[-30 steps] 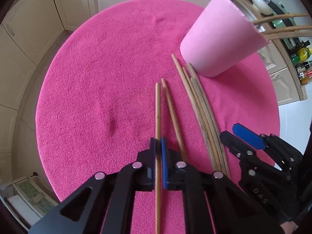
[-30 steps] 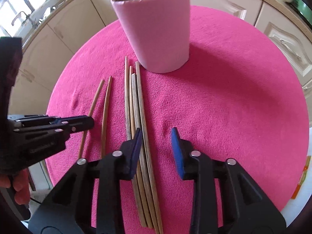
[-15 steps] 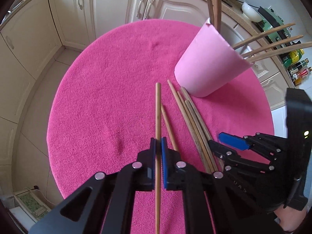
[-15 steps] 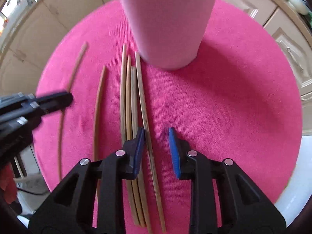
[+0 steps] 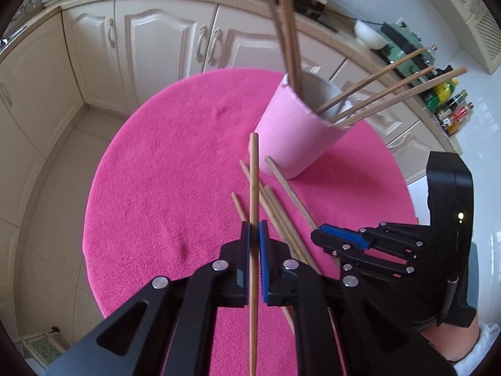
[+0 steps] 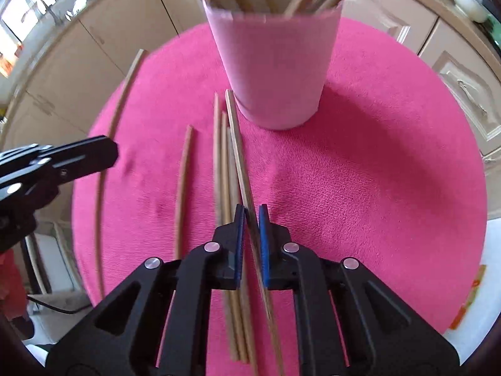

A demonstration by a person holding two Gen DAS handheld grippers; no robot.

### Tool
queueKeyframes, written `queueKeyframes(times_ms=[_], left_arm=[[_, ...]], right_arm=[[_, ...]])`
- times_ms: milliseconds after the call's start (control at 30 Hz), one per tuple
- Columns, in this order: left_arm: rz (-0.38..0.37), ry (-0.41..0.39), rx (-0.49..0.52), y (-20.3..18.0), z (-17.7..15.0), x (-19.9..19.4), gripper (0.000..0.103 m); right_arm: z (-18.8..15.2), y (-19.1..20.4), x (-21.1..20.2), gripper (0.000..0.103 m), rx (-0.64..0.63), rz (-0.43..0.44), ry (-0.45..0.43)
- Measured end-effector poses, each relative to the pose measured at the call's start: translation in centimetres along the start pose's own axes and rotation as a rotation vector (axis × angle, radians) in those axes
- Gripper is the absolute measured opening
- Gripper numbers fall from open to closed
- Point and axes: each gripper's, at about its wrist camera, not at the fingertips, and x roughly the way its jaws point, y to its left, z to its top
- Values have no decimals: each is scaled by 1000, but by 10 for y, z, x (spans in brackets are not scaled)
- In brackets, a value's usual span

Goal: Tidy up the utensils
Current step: 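Grasp a chopstick from the pile with the right gripper while the left gripper holds its own, then lift both held chopsticks and carry them over the pink cup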

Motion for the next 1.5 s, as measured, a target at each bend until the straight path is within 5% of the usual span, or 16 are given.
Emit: queueKeyframes(times_ms=[567, 1000, 1333, 1500], left_arm=[[-144, -246, 96, -32, 22, -80, 6], [-193, -553, 77, -51, 78, -116, 6], [-184, -705, 10, -50, 115, -112, 6], [-157, -750, -1, -51, 125, -101, 6]], right_arm=[[-15, -10, -106, 6, 141, 177, -420], [28, -18, -156, 6, 165, 111, -724], [56, -27, -167, 6, 206, 64, -908], [66, -32, -163, 6, 210, 49, -924]])
